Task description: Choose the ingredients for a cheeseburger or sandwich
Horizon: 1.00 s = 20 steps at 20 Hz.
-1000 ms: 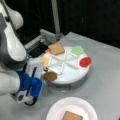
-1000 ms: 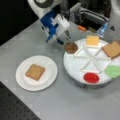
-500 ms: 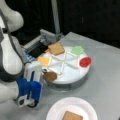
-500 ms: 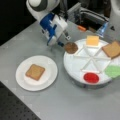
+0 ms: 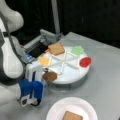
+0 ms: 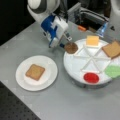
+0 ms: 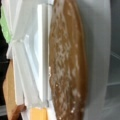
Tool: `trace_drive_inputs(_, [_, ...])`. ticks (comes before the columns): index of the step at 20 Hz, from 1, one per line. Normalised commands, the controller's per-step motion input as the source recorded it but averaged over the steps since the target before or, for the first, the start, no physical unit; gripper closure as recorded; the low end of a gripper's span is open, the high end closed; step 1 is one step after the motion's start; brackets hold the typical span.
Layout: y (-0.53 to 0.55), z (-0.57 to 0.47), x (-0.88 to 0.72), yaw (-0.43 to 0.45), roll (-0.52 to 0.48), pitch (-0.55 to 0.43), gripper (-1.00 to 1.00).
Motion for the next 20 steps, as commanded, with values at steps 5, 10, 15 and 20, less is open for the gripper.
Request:
trace_drive_inputs(5, [-0.05,-0.06,0.13,0.036,0.266,-0.082,-1.0])
trace_drive_inputs(10, [0.0,-0.04,0.11,0.009,0.213,-0.074,-1.0])
trace_drive_inputs(15, [-0.01,-0.03,0.08,0.001,0.193,-0.071,-1.0])
trace_drive_inputs(20, [0.0,-0.04,0.1,-0.018,0.148,-0.072,-1.0])
